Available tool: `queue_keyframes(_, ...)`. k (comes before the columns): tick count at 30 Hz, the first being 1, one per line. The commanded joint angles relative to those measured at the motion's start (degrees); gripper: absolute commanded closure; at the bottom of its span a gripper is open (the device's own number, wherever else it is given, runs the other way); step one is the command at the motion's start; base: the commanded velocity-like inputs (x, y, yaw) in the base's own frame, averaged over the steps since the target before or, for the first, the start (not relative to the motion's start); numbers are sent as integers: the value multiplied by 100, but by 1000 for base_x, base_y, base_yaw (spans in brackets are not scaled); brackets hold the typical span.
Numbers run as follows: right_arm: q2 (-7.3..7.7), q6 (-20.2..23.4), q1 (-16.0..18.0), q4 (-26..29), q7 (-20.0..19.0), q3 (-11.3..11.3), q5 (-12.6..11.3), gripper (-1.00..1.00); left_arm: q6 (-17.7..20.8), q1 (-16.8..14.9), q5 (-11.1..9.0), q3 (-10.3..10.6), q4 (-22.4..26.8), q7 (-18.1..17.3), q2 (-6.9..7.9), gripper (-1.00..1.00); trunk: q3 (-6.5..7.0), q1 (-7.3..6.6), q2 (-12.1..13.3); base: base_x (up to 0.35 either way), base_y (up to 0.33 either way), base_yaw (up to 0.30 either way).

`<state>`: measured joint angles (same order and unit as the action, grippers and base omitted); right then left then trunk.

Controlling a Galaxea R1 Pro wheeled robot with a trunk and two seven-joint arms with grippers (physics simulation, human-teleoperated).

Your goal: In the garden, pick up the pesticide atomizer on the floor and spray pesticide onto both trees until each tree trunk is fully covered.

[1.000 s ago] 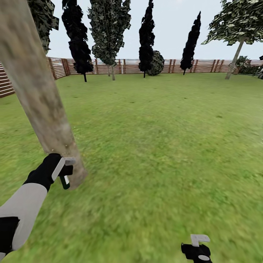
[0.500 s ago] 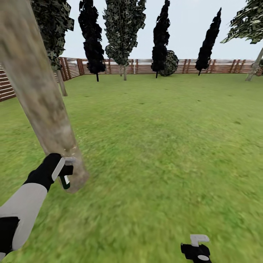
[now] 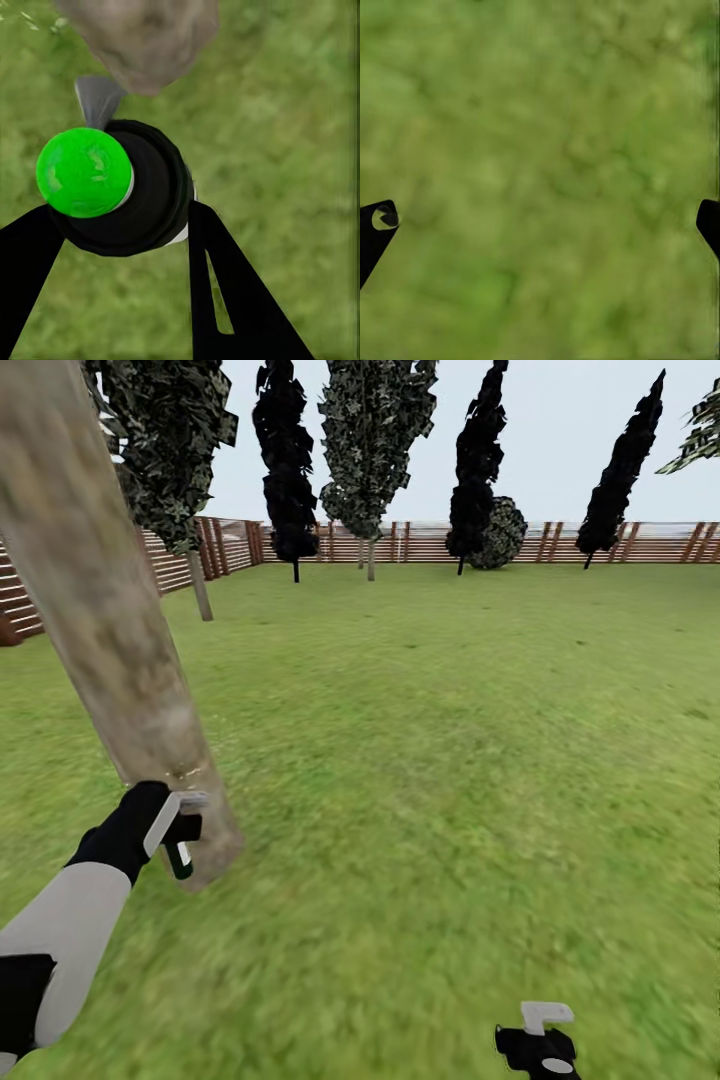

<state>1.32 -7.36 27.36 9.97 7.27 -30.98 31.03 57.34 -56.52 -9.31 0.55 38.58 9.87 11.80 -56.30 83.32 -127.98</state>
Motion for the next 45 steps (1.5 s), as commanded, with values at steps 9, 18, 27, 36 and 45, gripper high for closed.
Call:
queue_keyframes(9,-9,-27,6,-12,11,-40,53,-100,-56,197,-71,-32,-91,190,95,100,-5,0,-2,123,-300,194)
queue_keyframes(18,-9,-29,6,-12,11,-43,53,-100,-463,484,-91,-47,-97,194,40,100,-5,0,-2,142,-292,275)
queue_keyframes(27,-9,-26,6,-12,11,-41,53,-100,-469,498,-89,-54,-105,200,31,100,-5,0,-2,246,-235,276)
queue_keyframes(36,-3,-27,6,-12,11,-46,53,-100,-478,598,-90,-30,-101,200,4,100,-5,0,-2,123,-257,230)
queue_keyframes(45,17,-29,6,-4,20,-49,50,-100,-478,622,-86,-43,-140,200,5,100,-5,0,-2,5,-279,5)
